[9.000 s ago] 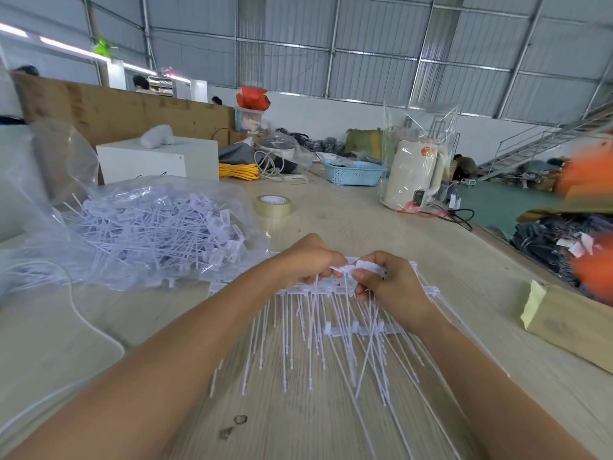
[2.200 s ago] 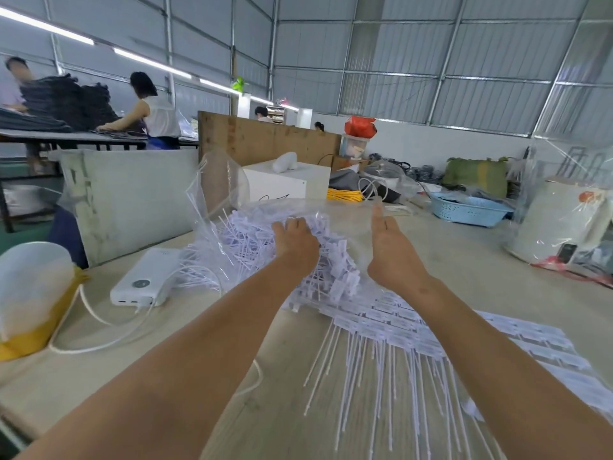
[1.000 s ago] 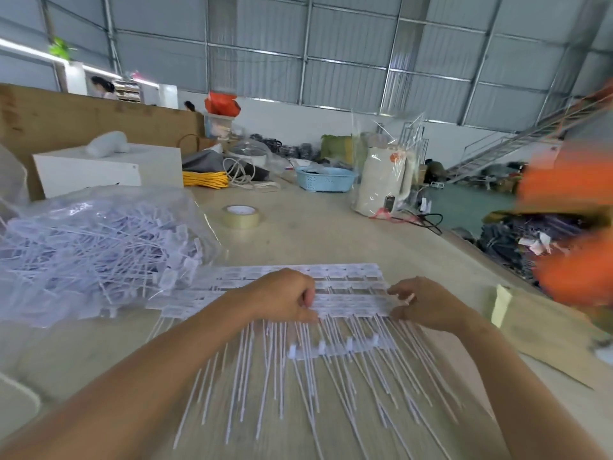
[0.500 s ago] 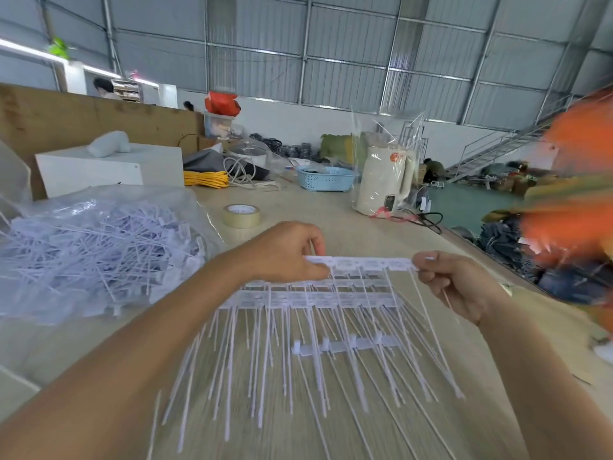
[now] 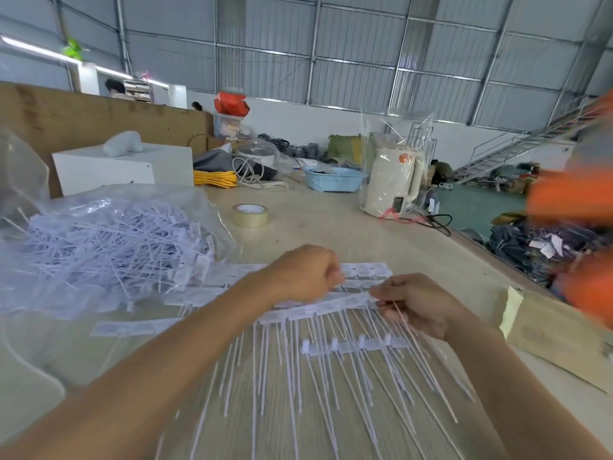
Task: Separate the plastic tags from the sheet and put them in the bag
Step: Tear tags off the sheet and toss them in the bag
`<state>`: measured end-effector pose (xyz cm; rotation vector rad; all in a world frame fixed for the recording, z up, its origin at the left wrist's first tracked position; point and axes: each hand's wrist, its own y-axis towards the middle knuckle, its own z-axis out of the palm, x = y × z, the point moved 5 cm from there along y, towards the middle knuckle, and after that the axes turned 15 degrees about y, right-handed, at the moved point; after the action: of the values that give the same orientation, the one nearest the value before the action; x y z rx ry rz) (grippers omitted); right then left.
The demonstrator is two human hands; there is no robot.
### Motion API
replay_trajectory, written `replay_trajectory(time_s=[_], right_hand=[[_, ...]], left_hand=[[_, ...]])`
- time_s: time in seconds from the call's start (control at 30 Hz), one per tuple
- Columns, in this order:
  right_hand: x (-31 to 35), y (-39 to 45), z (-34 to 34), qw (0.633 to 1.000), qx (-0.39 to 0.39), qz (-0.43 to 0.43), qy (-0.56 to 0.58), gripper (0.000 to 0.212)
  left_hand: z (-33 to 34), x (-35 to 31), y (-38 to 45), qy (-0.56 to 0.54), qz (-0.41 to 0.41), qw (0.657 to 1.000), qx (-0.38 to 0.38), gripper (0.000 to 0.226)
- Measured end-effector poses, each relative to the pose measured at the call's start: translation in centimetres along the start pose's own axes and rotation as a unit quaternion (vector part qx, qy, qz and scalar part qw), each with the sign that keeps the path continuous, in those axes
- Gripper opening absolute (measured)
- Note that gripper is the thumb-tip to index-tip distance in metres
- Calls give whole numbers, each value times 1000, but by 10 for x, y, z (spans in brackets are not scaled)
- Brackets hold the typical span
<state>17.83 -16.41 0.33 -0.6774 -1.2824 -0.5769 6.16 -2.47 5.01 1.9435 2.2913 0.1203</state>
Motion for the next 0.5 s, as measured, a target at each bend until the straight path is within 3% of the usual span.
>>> replay_trajectory(time_s=[0.13,0.37,0.5], right_hand=[[1,-1,8,999,5,-25,29,11],[0,0,8,998,-10,-42,38,15],[0,-2,11,999,13,-45,1,16]], left_hand=[[31,-28,11,-101,1,995,24,42],[32,-21,21,-219,-78,970,77,39],[34,-24,21,-253,-108,959,65,34]])
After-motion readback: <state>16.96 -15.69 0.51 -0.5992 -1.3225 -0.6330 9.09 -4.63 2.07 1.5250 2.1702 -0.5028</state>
